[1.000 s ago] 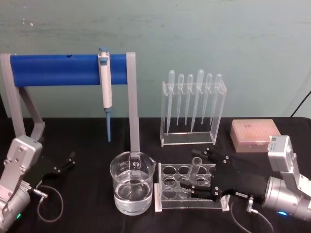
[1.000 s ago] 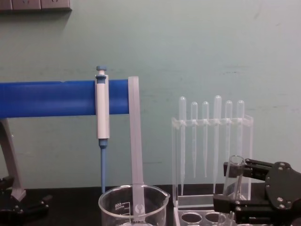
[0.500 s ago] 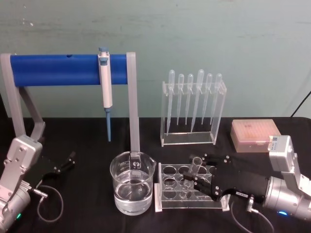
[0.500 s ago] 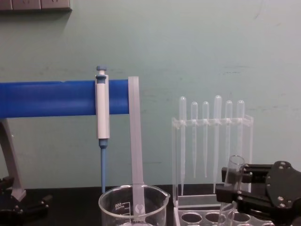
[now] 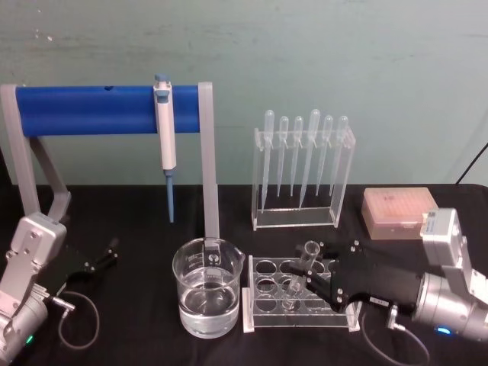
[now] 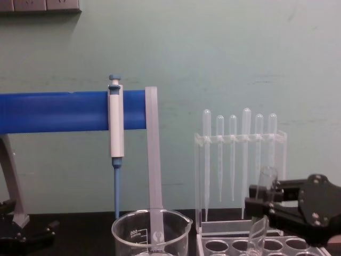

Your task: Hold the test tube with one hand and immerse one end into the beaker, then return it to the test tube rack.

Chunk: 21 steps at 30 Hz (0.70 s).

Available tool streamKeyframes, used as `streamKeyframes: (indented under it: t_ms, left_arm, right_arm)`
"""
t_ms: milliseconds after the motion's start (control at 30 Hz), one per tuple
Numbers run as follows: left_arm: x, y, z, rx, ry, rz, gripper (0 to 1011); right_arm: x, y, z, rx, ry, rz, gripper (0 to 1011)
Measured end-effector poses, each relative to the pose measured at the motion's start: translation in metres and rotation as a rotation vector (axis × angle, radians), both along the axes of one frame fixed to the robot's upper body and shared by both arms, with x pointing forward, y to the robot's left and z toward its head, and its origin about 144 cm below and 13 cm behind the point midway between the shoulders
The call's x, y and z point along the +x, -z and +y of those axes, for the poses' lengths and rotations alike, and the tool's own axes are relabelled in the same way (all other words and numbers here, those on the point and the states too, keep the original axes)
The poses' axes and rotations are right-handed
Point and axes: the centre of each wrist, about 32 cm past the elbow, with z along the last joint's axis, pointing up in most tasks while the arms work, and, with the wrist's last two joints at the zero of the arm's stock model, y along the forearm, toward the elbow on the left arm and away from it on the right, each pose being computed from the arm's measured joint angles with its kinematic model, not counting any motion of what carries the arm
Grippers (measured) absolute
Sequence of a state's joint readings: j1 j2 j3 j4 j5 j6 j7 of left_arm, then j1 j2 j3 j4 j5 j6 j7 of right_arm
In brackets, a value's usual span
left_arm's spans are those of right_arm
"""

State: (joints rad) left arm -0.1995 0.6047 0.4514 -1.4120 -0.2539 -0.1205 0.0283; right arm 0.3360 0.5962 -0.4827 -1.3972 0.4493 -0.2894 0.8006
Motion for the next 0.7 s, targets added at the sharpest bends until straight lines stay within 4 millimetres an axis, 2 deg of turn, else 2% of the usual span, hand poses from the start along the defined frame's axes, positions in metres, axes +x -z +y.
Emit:
streamKeyframes:
  t_ms: [367, 700]
  left_arm:
    - [0.0, 0.0, 0.0, 0.0, 0.0, 0.0, 1000]
    - [0.0, 0.0, 0.0, 0.0, 0.0, 0.0, 1000]
  right_arm:
    - [0.008, -0.032, 0.011, -0.003, -0.014, 0.016, 227]
    - [0.013, -0.068, 0.011, 0.042, 0.009, 0.029, 227]
